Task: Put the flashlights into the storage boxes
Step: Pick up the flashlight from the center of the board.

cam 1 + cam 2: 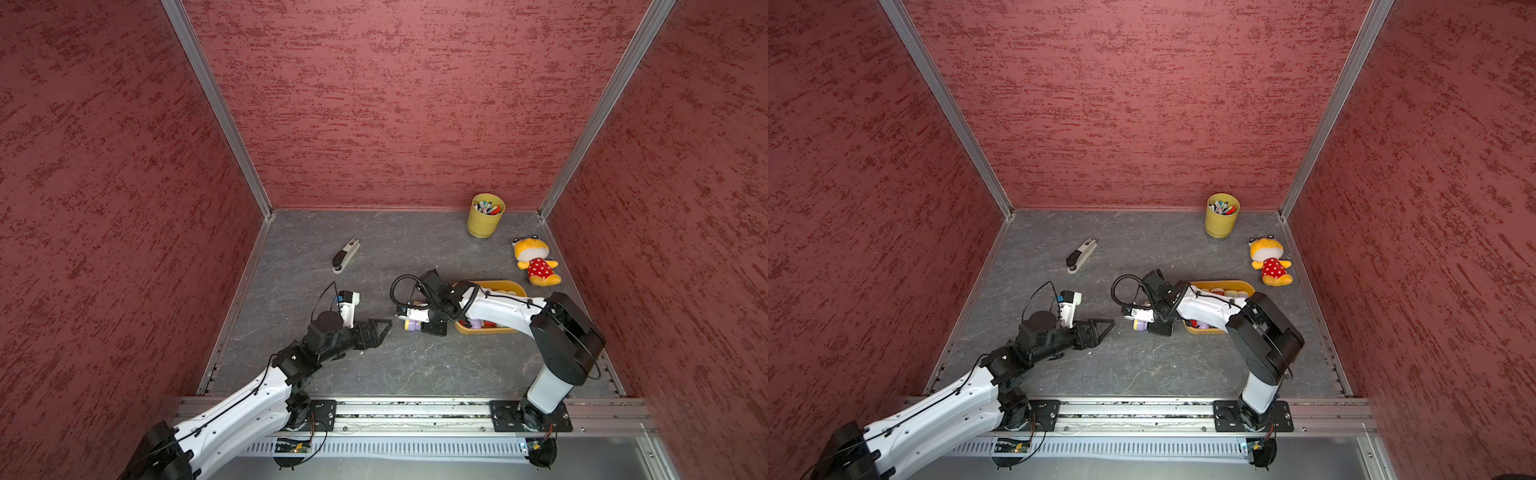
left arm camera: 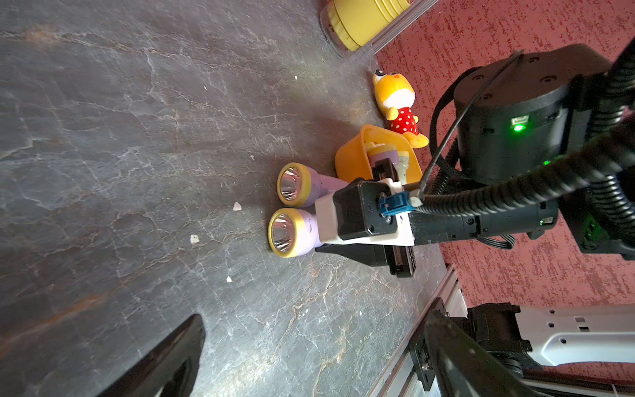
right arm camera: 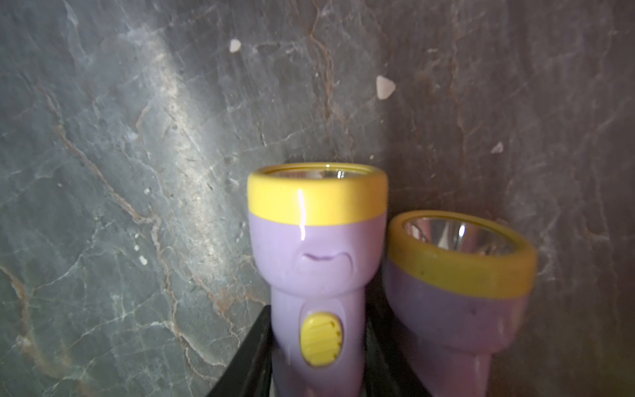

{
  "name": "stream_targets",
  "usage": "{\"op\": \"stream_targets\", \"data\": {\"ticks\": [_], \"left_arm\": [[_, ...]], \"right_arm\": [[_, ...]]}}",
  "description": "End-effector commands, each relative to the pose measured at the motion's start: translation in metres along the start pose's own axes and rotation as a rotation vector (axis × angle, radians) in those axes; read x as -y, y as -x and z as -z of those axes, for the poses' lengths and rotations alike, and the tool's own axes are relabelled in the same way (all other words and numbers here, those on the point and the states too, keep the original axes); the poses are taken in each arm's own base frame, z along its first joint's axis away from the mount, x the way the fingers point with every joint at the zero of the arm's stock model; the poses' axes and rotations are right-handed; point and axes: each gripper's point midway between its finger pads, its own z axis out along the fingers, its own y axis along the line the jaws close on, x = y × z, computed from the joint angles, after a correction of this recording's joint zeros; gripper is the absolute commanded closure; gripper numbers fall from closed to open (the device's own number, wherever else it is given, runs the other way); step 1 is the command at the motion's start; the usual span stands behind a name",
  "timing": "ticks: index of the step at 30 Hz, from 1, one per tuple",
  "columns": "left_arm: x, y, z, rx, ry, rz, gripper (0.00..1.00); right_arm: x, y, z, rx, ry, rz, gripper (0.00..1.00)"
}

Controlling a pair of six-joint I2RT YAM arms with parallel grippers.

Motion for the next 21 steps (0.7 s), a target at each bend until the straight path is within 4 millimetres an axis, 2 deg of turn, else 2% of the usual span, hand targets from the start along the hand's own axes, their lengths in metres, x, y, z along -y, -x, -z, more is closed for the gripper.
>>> {"op": "stream_targets", "data": {"ticks": [1,7,10,13,15,17,19,21], "left_arm": [[0.007,0.008,0.001,0.031,-0.013,-0.031,0.00],[0.016,0.014,-0.004,0.017,-0.011,-0.087,0.00],[0.026,0.018,-0.010,-0.004,-0.025,-0.125,0.00],[0.039,0.021,-0.020,-0.035,-0.043,-0.171,0.00],[0.047,0.023,-0.028,-0.059,-0.054,-0.202,0.00],[0.054,0.025,-0.038,-0.083,-0.060,-0.223,0.00],[0.056,0.027,-0.050,-0.104,-0.051,-0.230,0.00],[0.063,0.028,-0.061,-0.122,-0.071,-0.236,0.00]], "right_arm": [[0.008,0.009,0.006,0.010,-0.031,0.014,0.70],[0.018,0.029,0.037,0.111,-0.088,-0.096,0.71],[0.028,0.039,0.062,0.196,-0.105,-0.254,0.71],[0.040,0.037,0.087,0.271,-0.119,-0.404,0.70],[0.052,0.027,0.100,0.295,-0.153,-0.523,0.70],[0.068,0.011,0.122,0.314,-0.218,-0.668,0.70],[0.084,-0.016,0.139,0.320,-0.266,-0.854,0.70],[0.090,-0.043,0.150,0.323,-0.309,-0.990,0.70]]}}
